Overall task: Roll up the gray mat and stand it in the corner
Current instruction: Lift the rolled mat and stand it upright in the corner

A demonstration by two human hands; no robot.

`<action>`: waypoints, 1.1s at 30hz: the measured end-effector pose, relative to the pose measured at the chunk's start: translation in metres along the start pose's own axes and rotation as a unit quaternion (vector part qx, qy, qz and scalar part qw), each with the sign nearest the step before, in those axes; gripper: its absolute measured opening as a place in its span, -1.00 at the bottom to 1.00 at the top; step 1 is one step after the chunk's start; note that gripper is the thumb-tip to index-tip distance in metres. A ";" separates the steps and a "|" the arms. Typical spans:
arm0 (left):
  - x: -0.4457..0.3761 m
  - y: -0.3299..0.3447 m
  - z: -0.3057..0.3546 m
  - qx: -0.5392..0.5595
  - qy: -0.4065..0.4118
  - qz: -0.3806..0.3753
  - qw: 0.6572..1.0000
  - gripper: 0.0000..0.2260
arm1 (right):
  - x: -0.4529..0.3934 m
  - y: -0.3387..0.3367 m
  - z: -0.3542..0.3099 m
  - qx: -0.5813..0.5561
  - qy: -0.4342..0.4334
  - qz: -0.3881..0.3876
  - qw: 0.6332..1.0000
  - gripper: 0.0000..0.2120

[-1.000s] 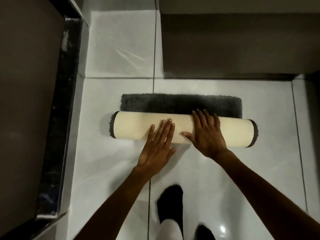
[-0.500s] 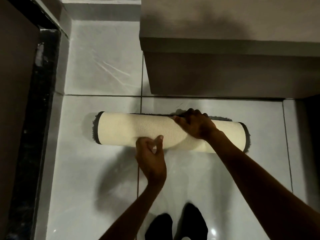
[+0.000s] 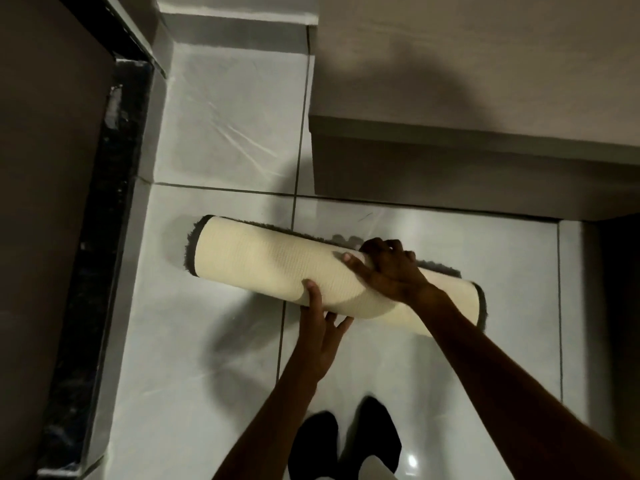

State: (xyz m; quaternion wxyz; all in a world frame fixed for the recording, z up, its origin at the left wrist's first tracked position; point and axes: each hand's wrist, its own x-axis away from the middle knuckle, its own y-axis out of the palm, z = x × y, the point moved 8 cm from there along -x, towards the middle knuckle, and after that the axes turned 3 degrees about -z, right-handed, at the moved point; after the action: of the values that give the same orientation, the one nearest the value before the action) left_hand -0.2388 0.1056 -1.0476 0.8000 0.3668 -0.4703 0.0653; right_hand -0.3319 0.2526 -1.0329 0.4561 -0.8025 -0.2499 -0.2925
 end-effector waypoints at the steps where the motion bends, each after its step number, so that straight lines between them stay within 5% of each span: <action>1: -0.001 -0.004 0.001 -0.024 0.002 -0.003 1.000 0.04 | 0.002 0.004 0.001 -0.023 0.006 -0.011 1.000 -0.10; 8: 0.024 -0.031 0.022 -0.119 0.017 0.021 0.992 -0.27 | 0.043 0.038 -0.022 -0.169 -0.027 -0.089 0.981 0.01; 12: 0.055 -0.016 0.039 -0.169 0.031 0.016 0.985 -0.18 | 0.076 0.030 -0.032 -0.249 -0.027 -0.072 0.965 -0.19; 15: 0.083 -0.004 0.060 -0.224 0.026 0.013 0.974 0.00 | 0.099 0.021 -0.048 -0.291 -0.020 -0.060 0.955 -0.06; 18: 0.111 0.001 0.103 -0.287 0.053 0.016 0.956 -0.06 | 0.118 0.011 -0.088 -0.328 -0.019 -0.044 0.943 -0.02; 24: 0.158 0.033 0.229 -0.420 0.115 -0.014 0.900 0.07 | 0.128 -0.008 -0.195 -0.448 -0.018 0.032 0.893 -0.06; 29: 0.138 0.078 0.371 -0.474 0.152 -0.049 0.866 -0.20 | 0.074 -0.066 -0.301 -0.514 -0.028 0.154 0.843 -0.20; 33: 0.102 0.143 0.450 -0.484 0.184 -0.103 0.849 -0.15 | 0.023 -0.141 -0.338 -0.530 -0.028 0.262 0.806 -0.10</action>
State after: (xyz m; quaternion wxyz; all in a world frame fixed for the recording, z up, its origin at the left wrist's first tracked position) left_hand -0.5638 -0.1074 -0.7607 0.9504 -0.0393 -0.2456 -0.1869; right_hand -0.4909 0.0234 -0.7946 0.0116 -0.9622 0.1510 -0.2264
